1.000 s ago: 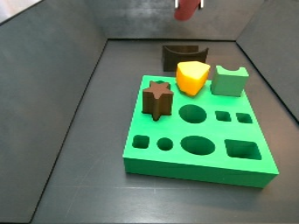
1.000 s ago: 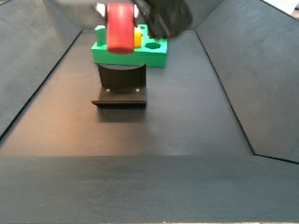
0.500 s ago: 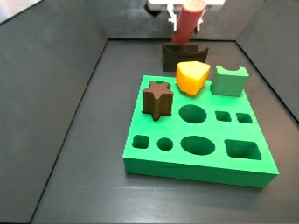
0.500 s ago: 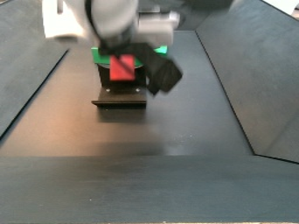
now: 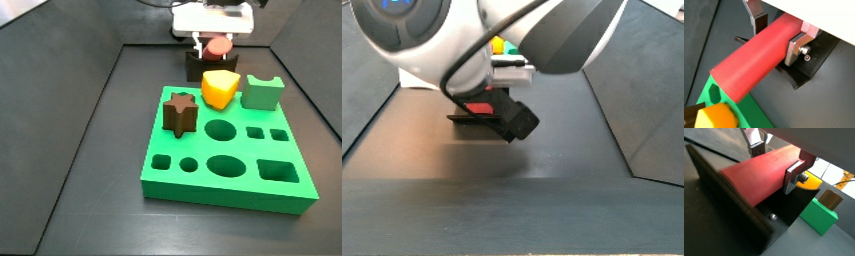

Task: Pick up the oval object. Move up. Place the oval object on the fixture. Regrasp the oval object. Move to above the board. Insert the oval object.
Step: Place the oval object on the fixture, then regrasp the oval object.

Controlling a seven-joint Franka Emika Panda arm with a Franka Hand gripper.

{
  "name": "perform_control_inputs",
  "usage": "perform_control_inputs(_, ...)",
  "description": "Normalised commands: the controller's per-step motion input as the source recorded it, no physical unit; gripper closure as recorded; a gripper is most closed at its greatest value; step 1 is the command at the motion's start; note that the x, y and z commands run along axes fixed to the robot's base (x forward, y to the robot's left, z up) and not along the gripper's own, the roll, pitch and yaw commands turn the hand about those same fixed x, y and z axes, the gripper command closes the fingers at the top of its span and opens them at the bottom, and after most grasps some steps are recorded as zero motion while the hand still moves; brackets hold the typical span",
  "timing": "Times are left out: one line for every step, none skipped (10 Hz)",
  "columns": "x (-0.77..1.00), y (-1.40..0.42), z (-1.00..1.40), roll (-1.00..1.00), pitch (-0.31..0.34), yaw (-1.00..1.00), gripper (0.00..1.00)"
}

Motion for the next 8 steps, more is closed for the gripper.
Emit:
perform_control_inputs(0.07,0.05,-0.18,-0.14,-0.058,-0.09,1.0)
perform_control_inputs(0.0,-0.5,-0.17,0.0,0.0,0.0,1.0)
perform_control_inputs(0.0,0.0,0.0,0.0,0.0,0.0,0.0)
perform_control_inputs(0.0,0.0,1.0,-0.07,0.006,-0.02,0.0)
perform_control_inputs(0.0,0.0,1.0,-0.06,0.009,-0.01,0.0)
perform_control_inputs(-0.02,0.0,1.0,-0.03,0.017,0.0,0.0)
perform_control_inputs(-0.02,0.0,1.0,0.0,0.021,0.01,0.0)
perform_control_inputs(-0.03,0.0,1.0,0.03,0.033,0.01,0.0)
